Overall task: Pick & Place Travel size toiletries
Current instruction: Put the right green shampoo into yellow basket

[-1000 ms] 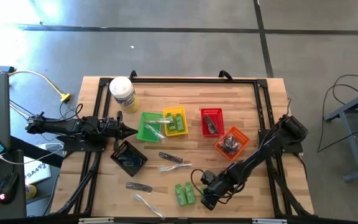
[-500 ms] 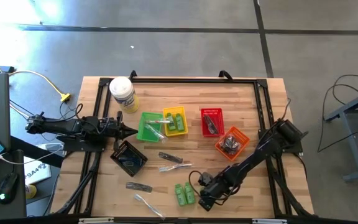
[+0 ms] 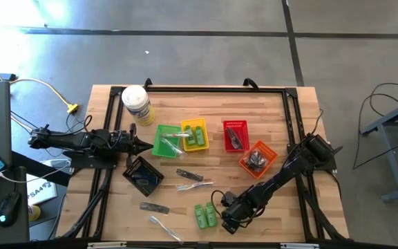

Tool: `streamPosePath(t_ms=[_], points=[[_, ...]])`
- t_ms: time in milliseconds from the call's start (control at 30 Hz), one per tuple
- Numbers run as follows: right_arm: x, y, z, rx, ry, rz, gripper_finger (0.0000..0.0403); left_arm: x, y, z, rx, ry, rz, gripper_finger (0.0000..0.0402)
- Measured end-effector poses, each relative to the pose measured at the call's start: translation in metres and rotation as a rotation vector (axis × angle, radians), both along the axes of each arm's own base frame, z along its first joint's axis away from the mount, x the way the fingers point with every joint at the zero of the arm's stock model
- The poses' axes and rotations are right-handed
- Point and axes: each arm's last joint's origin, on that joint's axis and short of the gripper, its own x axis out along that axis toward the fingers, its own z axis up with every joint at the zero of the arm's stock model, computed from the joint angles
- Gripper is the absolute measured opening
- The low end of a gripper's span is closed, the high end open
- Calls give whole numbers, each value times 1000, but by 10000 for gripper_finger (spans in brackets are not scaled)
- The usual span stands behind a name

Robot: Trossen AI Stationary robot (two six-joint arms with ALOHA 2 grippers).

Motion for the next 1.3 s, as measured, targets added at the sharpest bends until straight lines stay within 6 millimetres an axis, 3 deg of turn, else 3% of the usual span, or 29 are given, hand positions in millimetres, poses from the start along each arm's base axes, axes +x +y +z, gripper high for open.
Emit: streamPosePath(t_ms=[200,500,667,1067,1300], points=[[-2,0,-1,-7,2,48,245,0,0,0,0,0,0,0],[-5,3,-4,-29,-14,148,121,0,0,0,7,0,0,0],[-3,4,-3,-23,-39,162,102,0,0,0,7,0,0,0],[-2,-1,33,-206,-322,214,98,0,0,0,7,0,0,0],[3,0,74,-325,-642,371,97,0,0,0,7,0,0,0]])
